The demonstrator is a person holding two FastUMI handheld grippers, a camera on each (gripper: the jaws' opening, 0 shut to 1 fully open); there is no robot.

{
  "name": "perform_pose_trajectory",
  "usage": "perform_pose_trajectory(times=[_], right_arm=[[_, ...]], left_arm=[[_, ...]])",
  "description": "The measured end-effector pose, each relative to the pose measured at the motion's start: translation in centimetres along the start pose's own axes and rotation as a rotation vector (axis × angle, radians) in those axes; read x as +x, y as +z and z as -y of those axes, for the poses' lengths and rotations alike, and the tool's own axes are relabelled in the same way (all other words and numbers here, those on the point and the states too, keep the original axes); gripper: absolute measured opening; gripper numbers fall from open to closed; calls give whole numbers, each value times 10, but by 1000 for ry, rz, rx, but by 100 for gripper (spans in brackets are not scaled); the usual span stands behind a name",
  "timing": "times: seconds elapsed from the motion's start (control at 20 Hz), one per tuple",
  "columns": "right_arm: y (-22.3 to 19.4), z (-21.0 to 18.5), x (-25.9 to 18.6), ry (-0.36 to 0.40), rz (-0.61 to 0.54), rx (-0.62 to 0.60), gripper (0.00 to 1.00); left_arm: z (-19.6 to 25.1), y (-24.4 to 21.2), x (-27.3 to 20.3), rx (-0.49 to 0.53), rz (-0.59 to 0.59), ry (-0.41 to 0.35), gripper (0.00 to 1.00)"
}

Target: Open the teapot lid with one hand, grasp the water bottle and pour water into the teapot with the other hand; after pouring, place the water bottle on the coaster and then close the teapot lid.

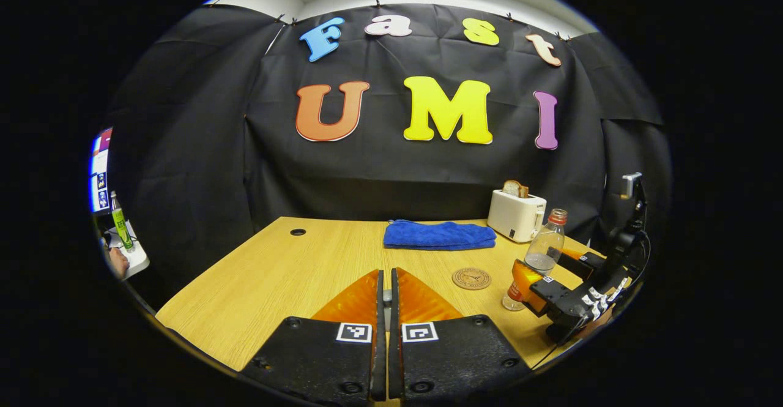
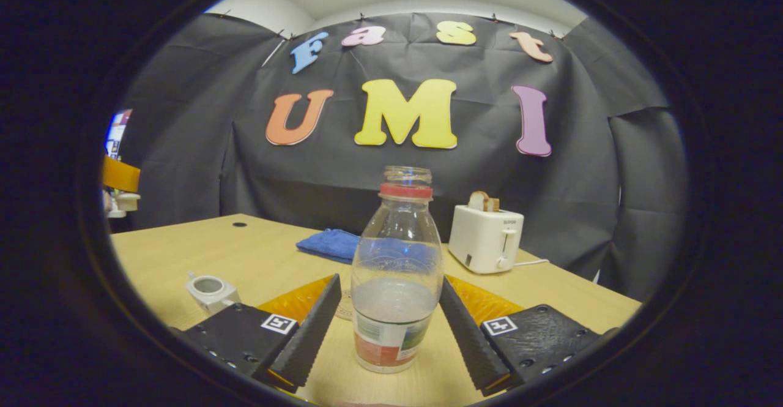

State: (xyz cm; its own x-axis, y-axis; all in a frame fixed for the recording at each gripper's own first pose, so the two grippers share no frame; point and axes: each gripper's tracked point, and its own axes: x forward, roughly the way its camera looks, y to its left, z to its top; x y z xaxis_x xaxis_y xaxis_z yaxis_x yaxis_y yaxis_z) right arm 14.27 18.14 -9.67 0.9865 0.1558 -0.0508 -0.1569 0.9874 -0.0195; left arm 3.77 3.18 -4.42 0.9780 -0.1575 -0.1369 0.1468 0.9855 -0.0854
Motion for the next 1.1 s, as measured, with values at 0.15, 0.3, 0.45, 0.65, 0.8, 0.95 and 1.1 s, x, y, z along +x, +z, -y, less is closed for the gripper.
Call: perform_pose_trajectory(times=[0.15,0.3,0.45,0.65,0.8,0.95,1.1], right_arm=[[0,-2,-1,-12,-13,-11,77],[7,-15,-6,13,-17,-56,74],[17,-26,-14,16,-28,-147,73],[27,-41,-21,-4,-53,-318,74],[28,-48,-21,-33,-64,-497,74],[19,-51,-18,-74,-101,-666,73],[0,-58,-13,-64,-133,-809,74]], left_arm=[[-9,2,-3,-13,0,7,4],[-20,5,-7,-10,1,22,4],[-32,11,-13,12,19,34,4],[-51,15,-19,27,31,62,4],[-63,18,-23,23,37,77,4],[-76,21,-27,2,50,96,4],[-87,20,-28,-19,50,116,4]])
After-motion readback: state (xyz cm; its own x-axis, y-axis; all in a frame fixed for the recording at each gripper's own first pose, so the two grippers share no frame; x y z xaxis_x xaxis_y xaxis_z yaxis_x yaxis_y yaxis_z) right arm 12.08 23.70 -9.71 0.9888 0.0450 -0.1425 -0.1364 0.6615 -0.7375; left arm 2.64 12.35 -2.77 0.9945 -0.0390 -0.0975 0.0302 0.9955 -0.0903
